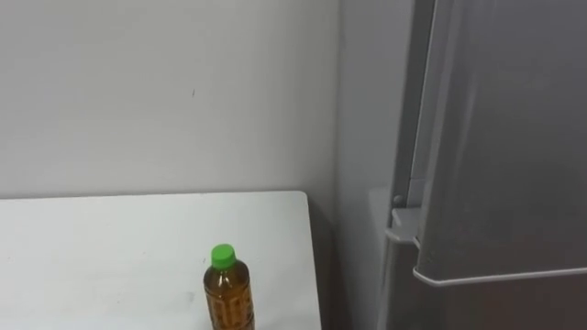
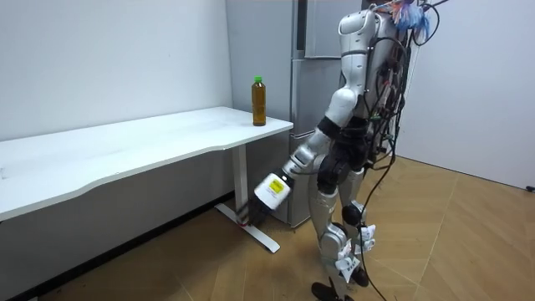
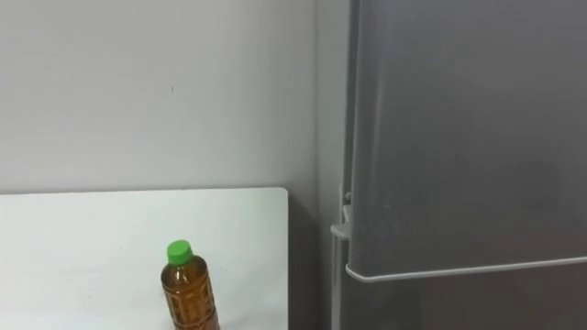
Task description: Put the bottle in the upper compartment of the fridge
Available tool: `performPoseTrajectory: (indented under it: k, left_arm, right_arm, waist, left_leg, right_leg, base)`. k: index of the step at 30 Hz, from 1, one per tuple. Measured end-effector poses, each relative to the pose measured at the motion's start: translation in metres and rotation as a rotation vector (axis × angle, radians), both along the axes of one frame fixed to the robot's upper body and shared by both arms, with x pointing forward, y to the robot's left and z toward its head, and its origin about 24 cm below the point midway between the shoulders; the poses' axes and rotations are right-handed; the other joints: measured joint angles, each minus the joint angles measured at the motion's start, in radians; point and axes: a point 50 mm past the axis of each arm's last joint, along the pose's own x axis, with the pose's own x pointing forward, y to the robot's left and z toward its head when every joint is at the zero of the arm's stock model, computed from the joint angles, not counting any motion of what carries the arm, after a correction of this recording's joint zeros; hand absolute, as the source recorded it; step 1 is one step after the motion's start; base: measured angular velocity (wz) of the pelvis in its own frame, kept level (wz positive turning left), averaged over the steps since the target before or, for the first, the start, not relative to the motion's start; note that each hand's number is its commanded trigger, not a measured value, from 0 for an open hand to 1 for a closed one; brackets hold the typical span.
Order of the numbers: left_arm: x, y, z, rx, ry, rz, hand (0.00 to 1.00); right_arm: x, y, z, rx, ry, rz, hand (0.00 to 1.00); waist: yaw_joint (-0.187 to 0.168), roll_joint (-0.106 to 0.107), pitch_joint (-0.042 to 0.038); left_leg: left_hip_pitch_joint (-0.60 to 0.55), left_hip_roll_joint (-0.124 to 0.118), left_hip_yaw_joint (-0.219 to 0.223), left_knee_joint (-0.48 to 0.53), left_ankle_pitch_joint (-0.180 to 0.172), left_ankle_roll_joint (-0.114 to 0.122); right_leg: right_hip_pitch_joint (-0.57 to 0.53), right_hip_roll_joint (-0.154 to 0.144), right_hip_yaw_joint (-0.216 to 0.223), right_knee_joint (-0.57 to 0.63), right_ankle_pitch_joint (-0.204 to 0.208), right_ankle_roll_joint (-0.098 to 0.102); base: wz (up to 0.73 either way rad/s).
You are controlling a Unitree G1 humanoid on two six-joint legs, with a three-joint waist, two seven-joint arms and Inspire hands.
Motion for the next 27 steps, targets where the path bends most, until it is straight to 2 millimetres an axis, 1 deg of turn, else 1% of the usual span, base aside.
performPoseTrajectory:
  k: [2, 3, 4, 5, 6, 7, 8, 9, 10, 11, 12, 13, 14, 17, 19, 21, 24, 25, 27]
  left_arm:
    - [0.025, 0.005, 0.015, 0.025, -0.161, 0.058, 0.00]
    - [0.030, 0.006, 0.019, 0.029, -0.197, 0.070, 0.00]
    - [0.040, 0.008, 0.027, 0.044, -0.257, 0.073, 0.00]
    - [0.051, 0.009, 0.035, 0.068, -0.317, 0.067, 0.00]
    - [0.057, 0.010, 0.040, 0.078, -0.347, 0.064, 0.00]
    - [0.066, 0.010, 0.049, 0.098, -0.402, 0.058, 0.00]
    - [0.074, 0.011, 0.056, 0.112, -0.448, 0.053, 0.00]
    - [0.078, 0.011, 0.060, 0.118, -0.469, 0.051, 0.00]
    - [0.085, 0.011, 0.067, 0.130, -0.511, 0.048, 0.00]
    - [0.089, 0.012, 0.073, 0.161, -0.527, 0.036, 0.00]
    - [0.089, 0.012, 0.074, 0.174, -0.525, 0.032, 0.00]
    - [0.091, 0.013, 0.078, 0.183, -0.531, 0.037, 0.00]
    - [0.093, 0.013, 0.082, 0.198, -0.538, 0.032, 0.00]
    - [0.096, 0.013, 0.087, 0.215, -0.544, 0.033, 0.00]
    - [0.098, 0.011, 0.089, 0.230, -0.540, 0.026, 0.00]
    - [0.100, 0.011, 0.094, 0.244, -0.544, 0.022, 0.00]
    - [0.104, 0.010, 0.099, 0.262, -0.555, 0.004, 0.00]
    - [0.108, 0.009, 0.107, 0.267, -0.587, -0.001, 0.00]
    - [0.119, 0.006, 0.131, 0.283, -0.707, -0.009, 0.00]
  right_arm:
    - [0.002, 0.000, 0.000, -0.007, -0.011, 0.012, 0.00]
    - [0.003, -0.001, 0.001, -0.009, -0.014, 0.013, 0.00]
    - [0.004, -0.001, 0.001, -0.014, -0.022, 0.021, 0.00]
    - [0.005, -0.001, 0.001, -0.018, -0.025, 0.031, 0.00]
    - [0.006, -0.001, 0.001, -0.021, -0.025, 0.037, 0.00]
    - [0.007, -0.002, 0.002, -0.026, -0.028, 0.052, 0.00]
    - [0.009, -0.002, 0.002, -0.027, -0.031, 0.053, 0.00]
    - [0.009, -0.002, 0.002, -0.027, -0.032, 0.053, 0.00]
    - [0.010, -0.002, 0.002, -0.027, -0.034, 0.055, 0.00]
    - [0.011, -0.001, 0.002, -0.027, -0.036, 0.055, 0.00]
    - [0.011, -0.001, 0.002, -0.026, -0.039, 0.054, 0.00]
    - [0.012, -0.001, 0.002, -0.026, -0.042, 0.046, 0.00]
    - [0.012, 0.000, 0.001, -0.026, -0.041, 0.042, 0.00]
    - [0.012, 0.001, 0.001, -0.028, -0.040, 0.044, 0.00]
    - [0.010, 0.001, 0.001, -0.027, -0.036, 0.041, 0.00]
    - [0.011, 0.003, 0.001, -0.024, -0.044, 0.040, 0.00]
    - [0.016, 0.005, 0.001, -0.026, -0.062, 0.053, 0.00]
    - [0.015, 0.005, 0.001, -0.029, -0.059, 0.052, 0.00]
    - [0.014, 0.005, 0.001, -0.033, -0.058, 0.049, 0.00]
  waist:
    - [0.001, 0.005, 0.0008]
    - [0.002, 0.006, 0.0008]
    - [0.001, 0.010, 0.0004]
    - [0.001, 0.010, 0.0019]
    - [0.001, 0.010, 0.0020]
    - [0.002, 0.011, 0.0017]
    - [0.007, 0.008, 0.0017]
    - [0.011, 0.011, 0.0025]
    - [0.011, 0.009, 0.0005]
    - [0.008, 0.009, 0.0007]
    - [0.005, 0.012, 0.0019]
    - [0.001, 0.009, 0.0064]
    - [0.001, 0.005, 0.0091]
    - [0.003, 0.001, 0.0080]
    - [0.001, -0.002, 0.0091]
    - [-0.004, -0.007, 0.0098]
    - [-0.006, -0.008, 0.0110]
    - [-0.006, -0.008, 0.0118]
    - [-0.006, -0.009, 0.0134]
  left_leg:
    - [0.004, 0.000, 0.004, -0.002, 0.000, 0.000]
    - [0.004, 0.000, 0.004, -0.003, 0.000, 0.000]
    - [0.005, -0.001, 0.004, -0.003, 0.000, 0.000]
    - [0.005, -0.001, 0.005, -0.003, 0.000, 0.000]
    - [0.005, -0.001, 0.005, -0.003, 0.000, 0.000]
    - [0.006, -0.001, 0.005, -0.002, 0.000, 0.000]
    - [0.007, 0.000, 0.005, -0.003, 0.000, 0.000]
    - [0.007, 0.000, 0.004, -0.002, 0.000, 0.000]
    - [0.006, -0.001, 0.001, -0.001, 0.000, 0.000]
    - [0.005, -0.001, 0.001, -0.001, 0.000, 0.000]
    - [0.005, -0.001, 0.001, -0.001, 0.000, 0.000]
    - [0.004, -0.001, 0.001, -0.001, 0.000, 0.000]
    - [0.000, -0.001, -0.001, -0.001, 0.000, 0.000]
    - [-0.013, 0.000, -0.005, 0.006, 0.000, 0.000]
    - [-0.020, -0.001, -0.014, 0.011, 0.000, 0.000]
    - [-0.033, -0.001, -0.027, 0.022, 0.000, 0.000]
    - [-0.053, -0.001, -0.039, 0.042, 0.000, 0.000]
    - [-0.065, -0.001, -0.051, 0.055, 0.000, 0.000]
    - [-0.075, -0.002, -0.056, 0.055, 0.000, 0.001]
  right_leg:
    - [0.001, 0.000, 0.002, -0.001, 0.001, 0.000]
    - [0.003, -0.001, 0.001, -0.002, 0.001, 0.001]
    - [0.004, -0.001, 0.002, -0.002, 0.001, 0.001]
    - [0.003, -0.001, 0.002, -0.002, 0.001, 0.001]
    - [0.002, -0.001, 0.002, -0.002, 0.001, 0.001]
    - [0.000, -0.001, 0.004, -0.001, 0.001, 0.001]
    - [-0.002, -0.001, 0.009, 0.000, 0.001, 0.001]
    - [-0.002, -0.001, 0.012, 0.000, 0.001, 0.001]
    - [-0.001, -0.001, 0.012, -0.001, 0.001, 0.001]
    - [0.002, -0.002, 0.007, -0.002, 0.001, 0.001]
    - [0.002, -0.002, 0.006, -0.002, 0.001, 0.001]
    - [-0.001, -0.002, 0.005, -0.002, 0.001, 0.001]
    - [-0.004, -0.001, 0.005, -0.002, 0.001, 0.001]
    - [-0.015, -0.002, 0.003, 0.001, 0.002, 0.000]
    - [-0.015, -0.001, 0.002, 0.001, 0.002, -0.001]
    - [-0.017, -0.001, 0.002, 0.004, 0.003, -0.002]
    - [-0.023, -0.001, 0.003, 0.007, 0.005, -0.005]
    - [-0.032, -0.002, 0.002, 0.014, 0.005, -0.005]
    - [-0.035, -0.002, 0.002, 0.013, 0.005, -0.005]
  base:
    - [-0.04]
    - [-0.05]
    - [-0.03]
    - [0.00]
    - [0.00]
    - [-0.06]
    - [-0.09]
    - [-0.10]
    - [0.00]
    - [0.04]
    - [0.09]
    - [0.07]
    - [0.07]
    - [0.03]
    - [0.11]
    - [0.14]
    - [0.15]
    - [0.30]
    - [0.35]
